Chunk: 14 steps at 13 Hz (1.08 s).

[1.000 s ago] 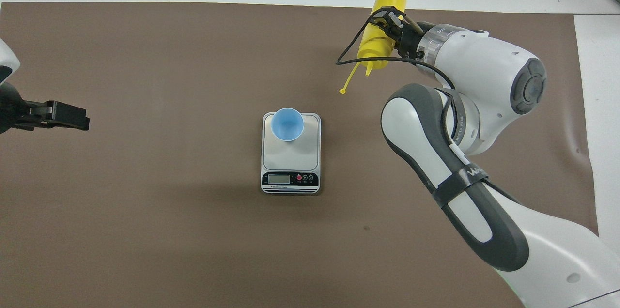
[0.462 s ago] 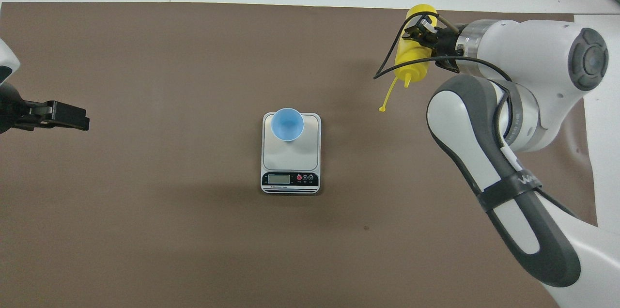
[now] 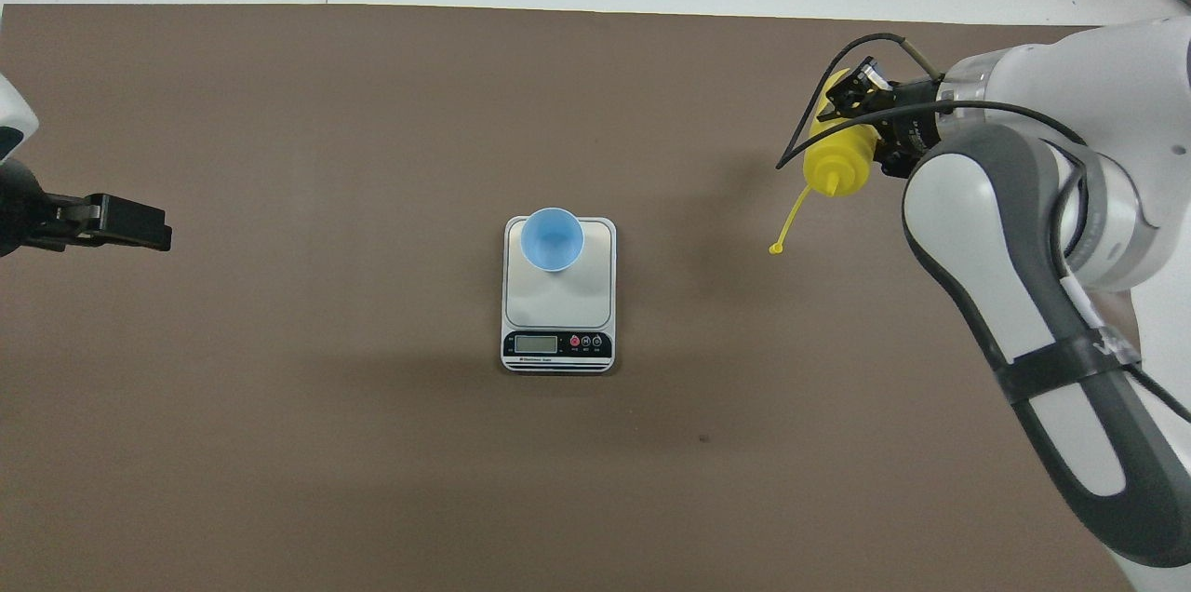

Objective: Pour seasoning into cup on scale with both arms
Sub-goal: 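Carry the bottle back away from the scale with the right gripper, then lower the bottle onto the table and open the right gripper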

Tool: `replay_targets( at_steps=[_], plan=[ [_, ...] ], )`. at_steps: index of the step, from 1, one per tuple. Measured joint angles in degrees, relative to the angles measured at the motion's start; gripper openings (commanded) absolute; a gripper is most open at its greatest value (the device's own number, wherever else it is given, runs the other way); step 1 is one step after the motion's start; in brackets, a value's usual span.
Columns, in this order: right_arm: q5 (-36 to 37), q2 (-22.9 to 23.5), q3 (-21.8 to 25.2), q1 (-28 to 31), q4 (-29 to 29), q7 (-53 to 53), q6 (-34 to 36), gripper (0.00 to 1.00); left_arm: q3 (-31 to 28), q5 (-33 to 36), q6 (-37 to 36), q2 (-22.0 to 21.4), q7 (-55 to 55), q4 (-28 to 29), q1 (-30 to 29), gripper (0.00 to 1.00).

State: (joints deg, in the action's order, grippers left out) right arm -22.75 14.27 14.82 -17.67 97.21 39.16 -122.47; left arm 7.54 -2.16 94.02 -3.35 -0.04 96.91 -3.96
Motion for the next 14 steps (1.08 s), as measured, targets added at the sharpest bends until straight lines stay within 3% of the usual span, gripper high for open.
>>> replay_targets(
  at_steps=[7, 14],
  plan=[
    [-3.63, 0.98, 0.80, 9.13, -2.44, 5.54, 18.21, 0.00, 0.00, 0.00, 0.00, 0.00, 0.00, 0.01, 0.00, 1.00],
    [-15.80, 12.17, 0.64, 18.47, -8.01, 6.10, 26.03, 0.00, 0.00, 0.00, 0.00, 0.00, 0.00, 0.01, 0.00, 1.00]
  ],
)
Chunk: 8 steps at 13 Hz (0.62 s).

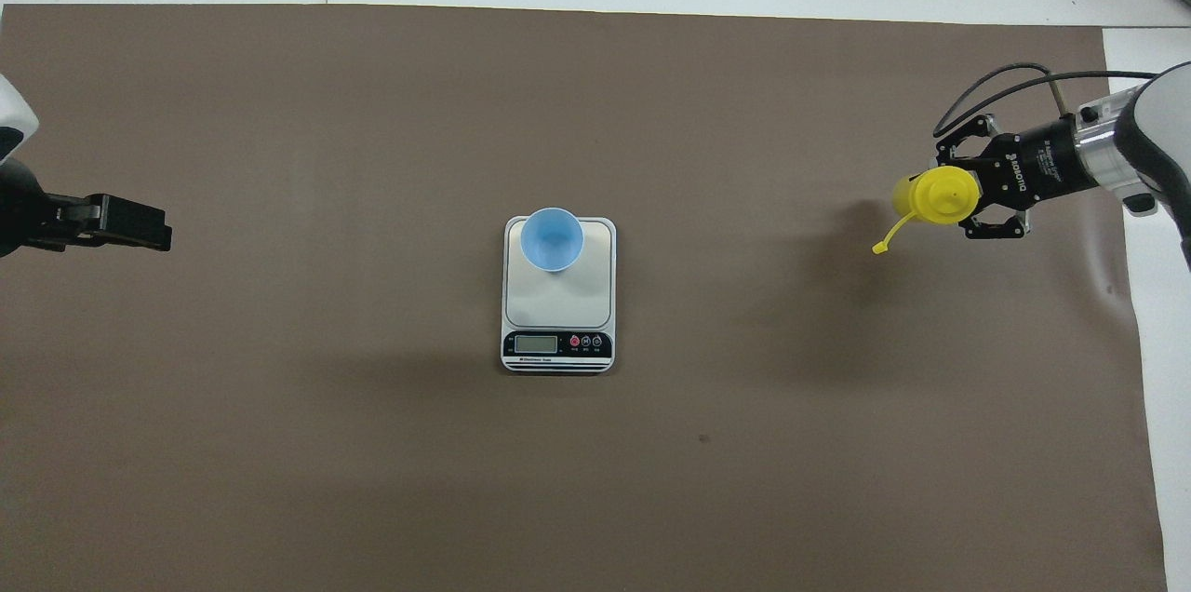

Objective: Pour seasoning into cup on scale with both arms
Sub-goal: 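Lower the bottle onto the table and open the right gripper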

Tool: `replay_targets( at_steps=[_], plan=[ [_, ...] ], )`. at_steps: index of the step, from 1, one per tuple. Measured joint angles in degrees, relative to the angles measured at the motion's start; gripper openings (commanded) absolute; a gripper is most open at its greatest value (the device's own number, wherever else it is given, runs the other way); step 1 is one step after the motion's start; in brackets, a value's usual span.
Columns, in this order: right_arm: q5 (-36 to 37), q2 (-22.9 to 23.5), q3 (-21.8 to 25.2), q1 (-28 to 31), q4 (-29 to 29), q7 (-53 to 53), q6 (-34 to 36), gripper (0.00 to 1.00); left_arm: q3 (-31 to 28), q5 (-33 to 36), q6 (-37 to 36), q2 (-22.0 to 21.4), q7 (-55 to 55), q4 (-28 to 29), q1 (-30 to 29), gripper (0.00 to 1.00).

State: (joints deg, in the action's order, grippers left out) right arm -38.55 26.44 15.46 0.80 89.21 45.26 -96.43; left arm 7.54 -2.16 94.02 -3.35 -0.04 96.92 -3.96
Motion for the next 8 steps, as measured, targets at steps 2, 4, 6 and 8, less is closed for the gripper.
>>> replay_targets(
  at_steps=[2, 4, 6, 8],
  plan=[
    [-0.80, 1.66, -0.02, 1.32, -0.69, 0.00, 1.44, 0.00, 0.00, 0.00, 0.00, 0.00, 0.00, 0.01, 0.00, 1.00],
    [-0.80, 1.93, 0.02, 1.87, 0.15, 0.34, 2.10, 0.00, 0.00, 0.00, 0.00, 0.00, 0.00, 0.01, 0.00, 1.00],
    [-0.80, 1.90, 0.25, 2.90, 2.20, 0.40, 1.92, 0.27, 0.00, 0.00, 0.00, 0.00, 0.00, 0.01, 0.00, 1.00],
    [-0.80, 1.88, 1.35, 3.90, 3.59, 2.38, 0.74, 0.38, 0.00, 0.00, 0.00, 0.00, 0.00, 0.01, 0.00, 1.00]
  ],
)
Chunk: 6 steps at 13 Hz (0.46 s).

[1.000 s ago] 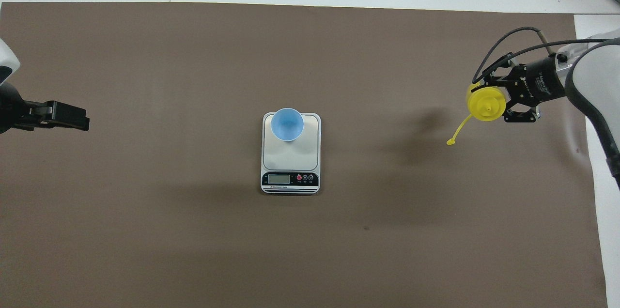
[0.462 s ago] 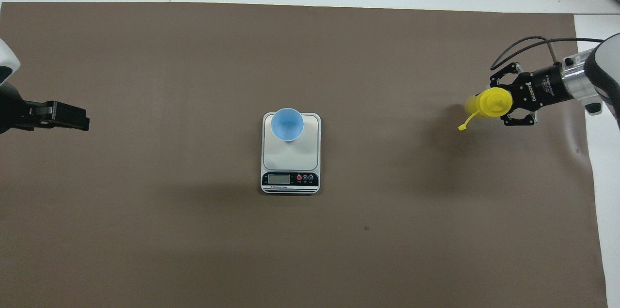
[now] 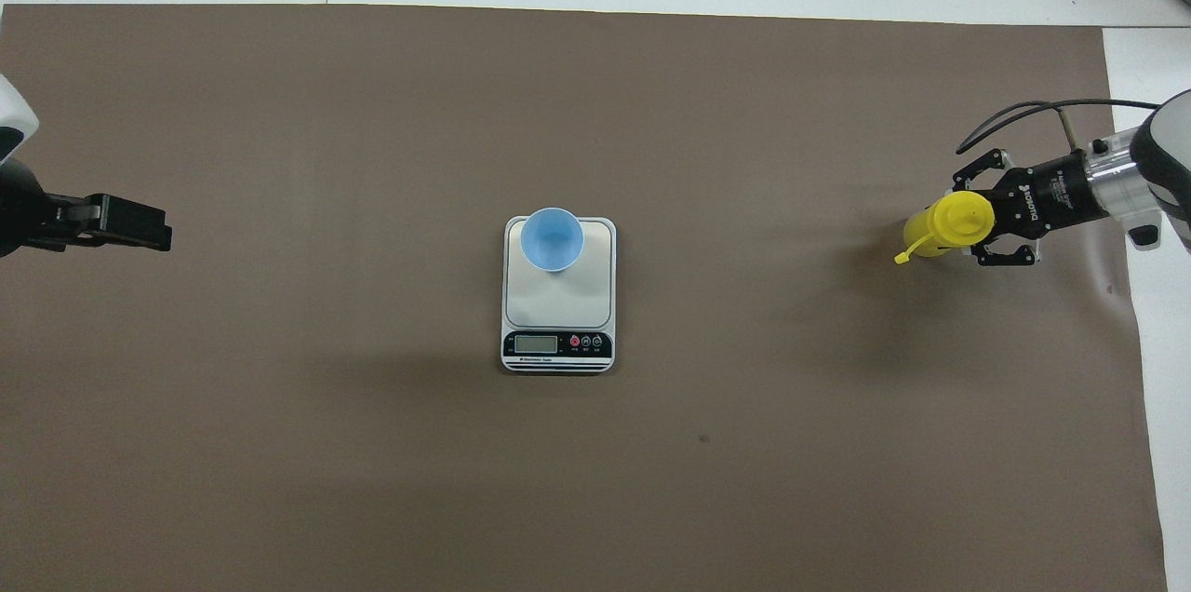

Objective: Pour seasoning into cup on scale with both arms
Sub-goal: 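Lower the bottle onto the table and open the right gripper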

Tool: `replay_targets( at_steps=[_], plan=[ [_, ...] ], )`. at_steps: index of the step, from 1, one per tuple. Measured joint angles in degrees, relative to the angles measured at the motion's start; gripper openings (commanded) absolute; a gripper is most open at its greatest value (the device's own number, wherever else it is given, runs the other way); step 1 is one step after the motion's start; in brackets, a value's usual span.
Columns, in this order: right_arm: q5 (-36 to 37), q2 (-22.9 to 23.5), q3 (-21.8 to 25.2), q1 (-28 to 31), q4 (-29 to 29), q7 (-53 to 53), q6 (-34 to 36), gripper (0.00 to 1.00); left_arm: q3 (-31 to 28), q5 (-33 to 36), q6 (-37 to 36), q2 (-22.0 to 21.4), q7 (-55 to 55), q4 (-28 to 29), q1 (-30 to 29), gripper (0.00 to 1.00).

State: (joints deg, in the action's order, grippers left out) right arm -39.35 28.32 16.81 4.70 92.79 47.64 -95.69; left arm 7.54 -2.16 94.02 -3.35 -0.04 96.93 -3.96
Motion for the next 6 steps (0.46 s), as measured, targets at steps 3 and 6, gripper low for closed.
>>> replay_targets(
  at_steps=[3, 6],
  plan=[
    [0.00, -0.14, 1.62, 1.20, 0.32, 2.29, -0.16, 0.79, 0.00, 0.00, 0.00, 0.00, 0.00, 0.00, 0.00, 1.00],
    [3.20, -2.00, 1.72, 1.18, 0.27, 2.42, -0.20, 1.00, 0.00, 0.00, 0.00, 0.00, 0.00, 0.00, 0.00, 1.00]
  ],
)
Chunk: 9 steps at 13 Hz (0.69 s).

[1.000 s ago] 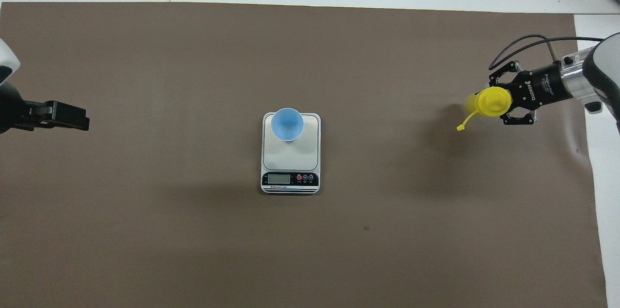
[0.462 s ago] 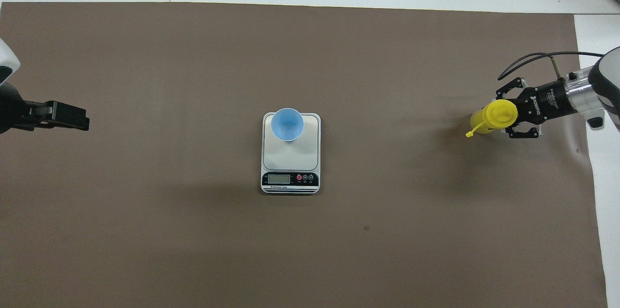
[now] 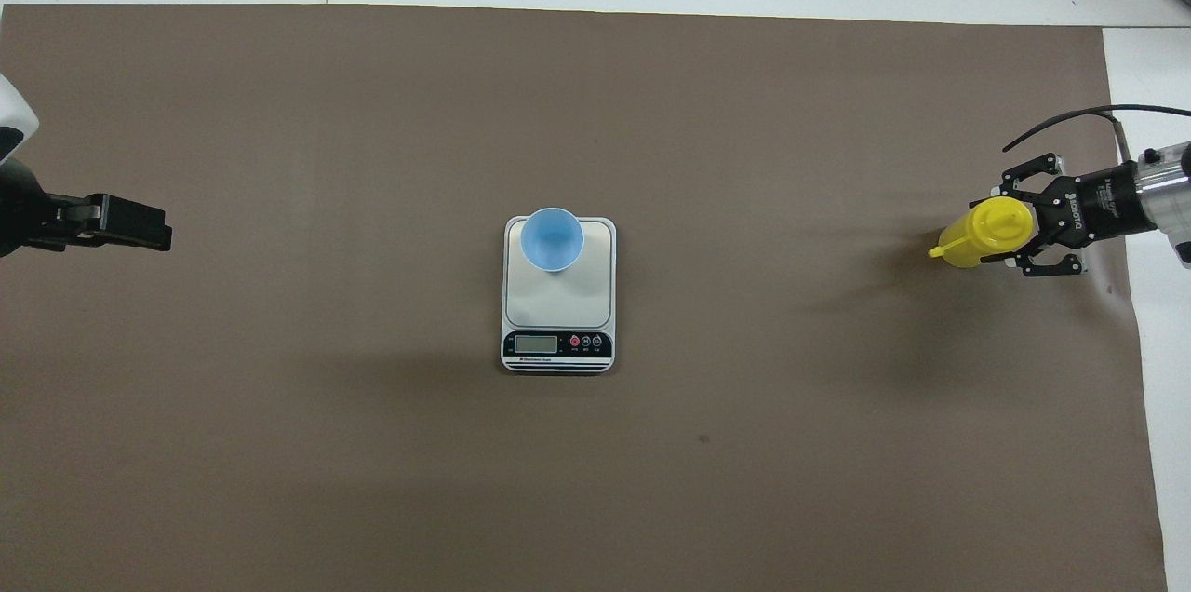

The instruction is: Pour seasoning into cup on scale with both arms

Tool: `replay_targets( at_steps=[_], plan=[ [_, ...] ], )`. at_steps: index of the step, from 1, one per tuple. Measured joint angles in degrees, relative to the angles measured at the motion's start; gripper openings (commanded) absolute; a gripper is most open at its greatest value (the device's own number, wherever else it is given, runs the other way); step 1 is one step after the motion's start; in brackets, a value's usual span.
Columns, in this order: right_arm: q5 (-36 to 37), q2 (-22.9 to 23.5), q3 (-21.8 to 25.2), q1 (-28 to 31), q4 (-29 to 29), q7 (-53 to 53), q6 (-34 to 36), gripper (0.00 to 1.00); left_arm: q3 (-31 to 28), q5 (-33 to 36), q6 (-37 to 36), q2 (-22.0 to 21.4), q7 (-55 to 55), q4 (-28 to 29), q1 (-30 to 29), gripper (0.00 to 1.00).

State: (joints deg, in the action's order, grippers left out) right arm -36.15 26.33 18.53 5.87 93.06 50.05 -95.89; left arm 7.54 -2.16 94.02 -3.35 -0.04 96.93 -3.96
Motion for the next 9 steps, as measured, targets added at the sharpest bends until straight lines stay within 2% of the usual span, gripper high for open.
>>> replay_targets(
  at_steps=[2, 5, 9],
  plan=[
    [5.70, -2.48, -0.06, -0.16, 0.04, -0.01, -0.04, 1.00, 0.00, 0.00, 0.00, 0.00, 0.00, 0.00, 0.00, 1.00],
    [7.51, -4.39, -0.06, -0.16, 0.06, -2.70, -1.06, 1.00, 0.00, 0.00, 0.00, 0.00, 0.00, 0.00, 0.00, 1.00],
    [15.40, -8.84, -0.29, -0.56, 0.00, -9.36, -1.23, 1.00, 0.00, 0.00, 0.00, 0.00, 0.00, 0.00, 0.00, 1.00]
  ],
)
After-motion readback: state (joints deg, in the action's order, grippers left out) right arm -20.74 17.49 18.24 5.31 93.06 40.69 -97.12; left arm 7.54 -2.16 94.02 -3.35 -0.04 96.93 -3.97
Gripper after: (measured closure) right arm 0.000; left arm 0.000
